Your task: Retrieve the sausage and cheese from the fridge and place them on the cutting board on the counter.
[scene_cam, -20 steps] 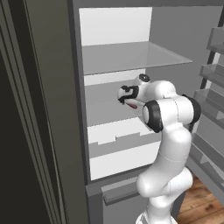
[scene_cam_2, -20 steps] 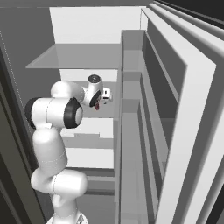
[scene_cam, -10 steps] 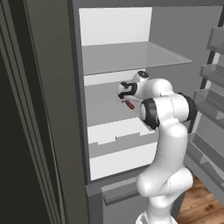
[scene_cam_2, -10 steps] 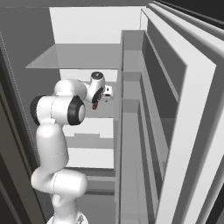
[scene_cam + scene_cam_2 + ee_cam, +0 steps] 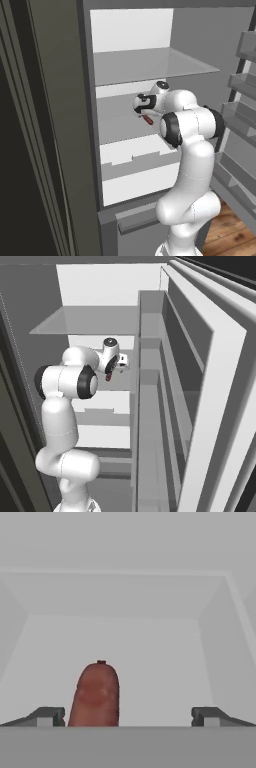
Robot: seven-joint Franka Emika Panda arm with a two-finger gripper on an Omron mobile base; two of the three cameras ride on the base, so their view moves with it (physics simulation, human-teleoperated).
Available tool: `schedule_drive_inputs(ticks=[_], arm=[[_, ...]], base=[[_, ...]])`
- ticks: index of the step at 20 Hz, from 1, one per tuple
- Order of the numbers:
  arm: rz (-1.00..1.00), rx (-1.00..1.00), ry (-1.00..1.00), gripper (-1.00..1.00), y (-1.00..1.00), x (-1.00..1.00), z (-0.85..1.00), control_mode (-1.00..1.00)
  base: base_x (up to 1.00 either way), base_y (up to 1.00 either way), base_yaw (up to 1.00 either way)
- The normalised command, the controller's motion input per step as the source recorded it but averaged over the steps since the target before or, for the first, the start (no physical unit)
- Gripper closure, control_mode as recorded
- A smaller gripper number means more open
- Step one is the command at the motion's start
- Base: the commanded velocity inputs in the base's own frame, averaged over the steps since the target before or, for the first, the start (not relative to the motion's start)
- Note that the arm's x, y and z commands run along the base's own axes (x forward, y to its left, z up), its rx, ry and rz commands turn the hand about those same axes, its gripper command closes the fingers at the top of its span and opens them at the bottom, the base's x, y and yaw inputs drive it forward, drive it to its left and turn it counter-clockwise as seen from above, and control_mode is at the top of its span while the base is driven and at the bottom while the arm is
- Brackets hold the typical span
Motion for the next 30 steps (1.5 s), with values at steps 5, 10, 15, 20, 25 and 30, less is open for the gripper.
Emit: schedule_drive_inputs(ticks=[5, 10, 15, 20, 25, 30], arm=[[0.0, 0.0, 0.04, 1.0, 0.12, 0.0, -0.27, -1.0], [0.0, 0.04, 0.17, 1.0, 0.05, 0.0, -0.64, -1.0], [0.0, 0.06, 0.26, 1.0, 0.04, 0.0, -0.71, -1.0], [0.0, -0.1, 0.0, 1.0, 0.0, -0.03, -0.68, -1.0], [0.0, -0.26, -0.15, 1.0, 0.0, -0.22, -0.99, -1.0], [0.0, -0.17, -0.15, 1.0, -0.01, -0.41, -0.94, -1.0]], base=[[0.0, 0.0, 0.0], [0.0, 0.0, 0.0], [0.0, 0.0, 0.0], [0.0, 0.0, 0.0], [0.0, 0.0, 0.0], [0.0, 0.0, 0.0]])
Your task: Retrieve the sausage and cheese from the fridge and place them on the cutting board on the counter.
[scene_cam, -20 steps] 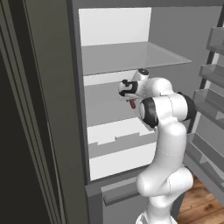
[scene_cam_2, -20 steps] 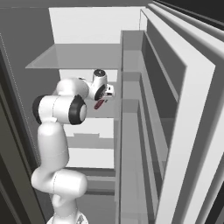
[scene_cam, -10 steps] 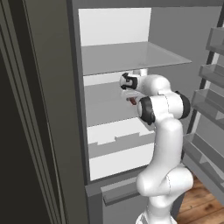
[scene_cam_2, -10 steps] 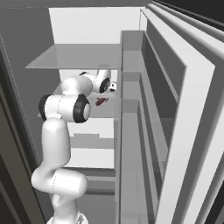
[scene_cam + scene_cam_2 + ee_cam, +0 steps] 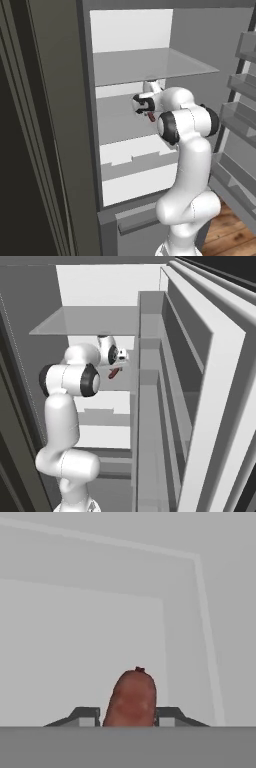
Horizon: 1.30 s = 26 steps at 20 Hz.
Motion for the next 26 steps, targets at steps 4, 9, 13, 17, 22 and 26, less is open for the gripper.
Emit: schedule_drive_inputs(ticks=[4, 9, 13, 17, 22, 26], arm=[[0.0, -0.05, -0.21, 1.0, -0.03, -0.61, -0.73, -1.0], [0.0, 0.11, -0.2, 1.0, 0.0, -0.6, -0.1, -1.0], [0.0, 0.11, -0.25, 1.0, 0.0, -0.69, 0.11, -1.0], [0.0, 0.07, -0.25, 1.0, 0.0, -0.85, 0.29, -1.0], [0.0, 0.04, -0.11, 1.0, -0.07, -0.89, 0.9, -1.0], [0.0, 0.01, 0.0, 1.0, -0.21, -0.75, 1.0, -1.0]], base=[[0.0, 0.0, 0.0], [0.0, 0.0, 0.0], [0.0, 0.0, 0.0], [0.0, 0.0, 0.0], [0.0, 0.0, 0.0], [0.0, 0.0, 0.0]])
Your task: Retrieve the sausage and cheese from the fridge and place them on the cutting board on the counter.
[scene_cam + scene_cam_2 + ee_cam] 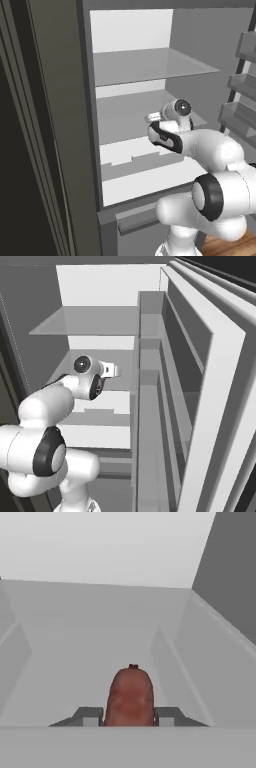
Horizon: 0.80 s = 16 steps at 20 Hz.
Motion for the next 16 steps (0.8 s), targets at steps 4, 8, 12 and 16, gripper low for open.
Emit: schedule_drive_inputs(ticks=[4, 8, 12, 16], arm=[[0.0, 0.02, 0.0, 1.0, -0.17, -0.79, 0.97, -1.0], [0.0, 0.01, 0.0, 1.0, -0.16, -0.64, 1.0, -1.0], [0.0, 0.0, 0.0, 1.0, -0.01, -0.79, 0.59, -1.0], [0.0, 0.0, 0.0, 1.0, 0.0, -0.97, 0.44, -1.0]], base=[[0.0, 0.0, 0.0], [0.0, 0.0, 0.0], [0.0, 0.0, 0.0], [0.0, 0.0, 0.0]])
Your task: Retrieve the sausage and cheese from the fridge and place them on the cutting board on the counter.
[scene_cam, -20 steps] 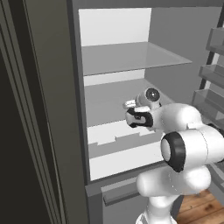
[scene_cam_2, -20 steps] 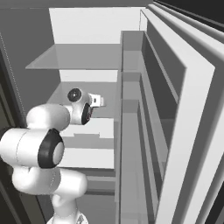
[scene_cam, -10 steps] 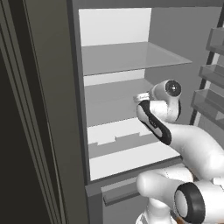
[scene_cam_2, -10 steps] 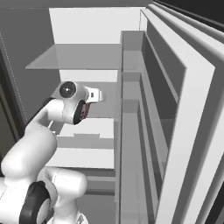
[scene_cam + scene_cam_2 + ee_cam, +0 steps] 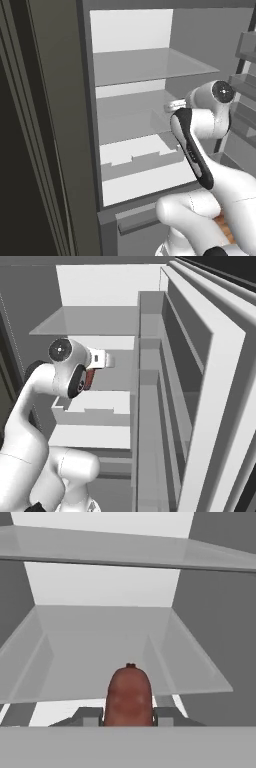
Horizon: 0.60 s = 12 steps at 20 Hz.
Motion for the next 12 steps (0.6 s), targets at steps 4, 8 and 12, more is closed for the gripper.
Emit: schedule_drive_inputs(ticks=[4, 8, 12], arm=[[0.0, 0.0, 0.03, 1.0, 0.0, -0.77, 0.53, -1.0], [0.0, 0.0, 0.02, 1.0, 0.0, -0.69, 0.56, -1.0], [0.0, 0.0, 0.0, 1.0, 0.0, -0.69, 0.5, -1.0]], base=[[0.0, 0.0, 0.0], [0.0, 0.0, 0.0], [0.0, 0.0, 0.0]])
